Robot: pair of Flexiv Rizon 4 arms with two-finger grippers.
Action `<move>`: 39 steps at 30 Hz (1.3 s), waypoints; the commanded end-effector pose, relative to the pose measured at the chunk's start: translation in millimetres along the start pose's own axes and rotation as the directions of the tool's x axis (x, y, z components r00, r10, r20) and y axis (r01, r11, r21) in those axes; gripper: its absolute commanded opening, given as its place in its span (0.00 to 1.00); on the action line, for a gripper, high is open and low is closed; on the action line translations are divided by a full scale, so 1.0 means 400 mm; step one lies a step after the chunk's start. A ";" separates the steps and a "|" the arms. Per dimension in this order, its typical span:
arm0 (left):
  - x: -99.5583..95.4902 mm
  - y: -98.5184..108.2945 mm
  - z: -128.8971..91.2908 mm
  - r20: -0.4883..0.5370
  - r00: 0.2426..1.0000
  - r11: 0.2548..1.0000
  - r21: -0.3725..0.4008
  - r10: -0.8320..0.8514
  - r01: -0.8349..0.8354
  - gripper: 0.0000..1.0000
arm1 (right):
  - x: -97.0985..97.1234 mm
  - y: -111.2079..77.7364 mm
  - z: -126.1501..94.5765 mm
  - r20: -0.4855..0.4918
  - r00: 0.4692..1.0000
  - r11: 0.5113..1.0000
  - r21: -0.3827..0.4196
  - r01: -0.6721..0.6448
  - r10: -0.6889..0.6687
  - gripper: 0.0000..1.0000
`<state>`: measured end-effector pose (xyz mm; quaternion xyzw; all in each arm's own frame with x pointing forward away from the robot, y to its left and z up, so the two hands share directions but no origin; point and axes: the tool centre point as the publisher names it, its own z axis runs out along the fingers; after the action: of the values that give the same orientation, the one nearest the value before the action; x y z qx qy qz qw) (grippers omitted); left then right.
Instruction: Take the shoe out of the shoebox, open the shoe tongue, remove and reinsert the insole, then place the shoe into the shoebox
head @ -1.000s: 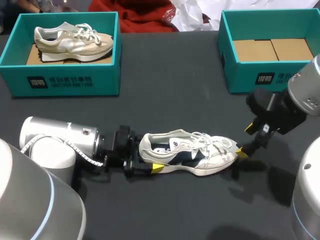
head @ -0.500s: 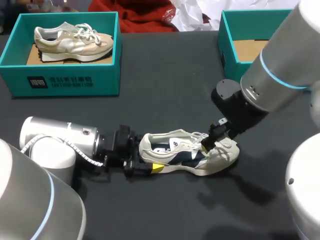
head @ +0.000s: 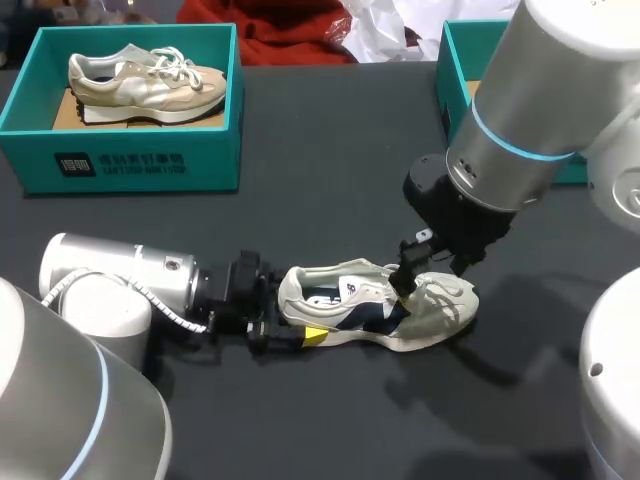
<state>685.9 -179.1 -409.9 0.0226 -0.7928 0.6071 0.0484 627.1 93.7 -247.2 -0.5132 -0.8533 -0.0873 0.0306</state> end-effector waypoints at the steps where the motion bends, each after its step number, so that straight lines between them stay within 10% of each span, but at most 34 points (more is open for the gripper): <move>1: 0.004 0.008 0.008 -0.002 1.000 1.000 -0.002 0.000 0.000 0.00 | 0.056 0.020 0.032 0.148 0.971 0.981 0.018 -0.191 0.187 1.00; 13: 0.004 0.008 0.008 -0.002 1.000 1.000 -0.002 0.000 0.000 0.00 | 0.183 0.055 0.047 0.230 0.879 0.902 0.009 -0.431 0.417 1.00; 39: 0.004 0.008 0.008 -0.002 1.000 1.000 -0.002 0.000 0.000 0.00 | 0.163 0.097 0.107 0.359 0.813 0.874 -0.015 -0.487 0.459 1.00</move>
<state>685.9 -179.2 -409.8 0.0226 -0.7928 0.6071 0.0484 629.7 168.2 -267.3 -0.7120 -0.6982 0.0306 -0.0672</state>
